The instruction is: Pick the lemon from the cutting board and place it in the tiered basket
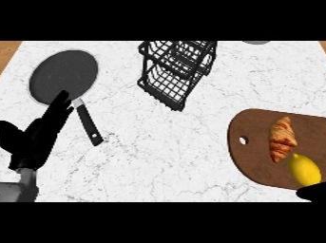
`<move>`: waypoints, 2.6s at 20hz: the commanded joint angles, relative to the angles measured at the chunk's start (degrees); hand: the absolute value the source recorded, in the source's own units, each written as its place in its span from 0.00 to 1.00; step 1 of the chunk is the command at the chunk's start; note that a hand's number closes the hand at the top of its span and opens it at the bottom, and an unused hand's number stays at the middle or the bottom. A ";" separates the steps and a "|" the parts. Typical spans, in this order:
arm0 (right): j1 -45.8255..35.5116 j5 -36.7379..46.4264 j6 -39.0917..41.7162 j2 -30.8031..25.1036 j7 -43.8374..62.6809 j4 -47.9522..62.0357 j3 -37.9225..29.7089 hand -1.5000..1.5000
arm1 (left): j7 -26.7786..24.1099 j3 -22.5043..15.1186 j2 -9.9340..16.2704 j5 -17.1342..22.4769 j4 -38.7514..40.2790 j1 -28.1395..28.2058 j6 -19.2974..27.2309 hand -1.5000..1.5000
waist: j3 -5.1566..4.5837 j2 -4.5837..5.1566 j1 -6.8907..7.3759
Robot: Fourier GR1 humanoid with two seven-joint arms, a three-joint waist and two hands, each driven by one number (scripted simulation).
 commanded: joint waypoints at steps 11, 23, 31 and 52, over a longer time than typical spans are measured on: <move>-6.30 9.85 5.66 11.38 14.98 8.09 5.35 0.00 | -0.03 0.74 -1.80 -2.44 0.22 -0.47 0.71 0.50 | 0.42 -0.06 -1.14; -2.80 21.97 4.34 16.42 7.89 12.58 0.90 0.00 | 3.14 3.92 -0.91 -1.69 -5.97 4.47 -2.41 0.50 | 0.43 -0.24 -1.30; -5.36 18.95 12.41 19.89 3.64 19.58 -3.18 1.00 | -0.57 4.71 -4.19 -3.13 -1.68 3.75 -4.29 0.50 | 0.42 -0.09 -1.08; -3.24 25.94 5.57 13.18 -28.71 24.01 -3.26 1.00 | 3.71 4.47 -7.76 -7.23 -5.84 4.36 -3.77 0.50 | 0.49 -0.22 -1.06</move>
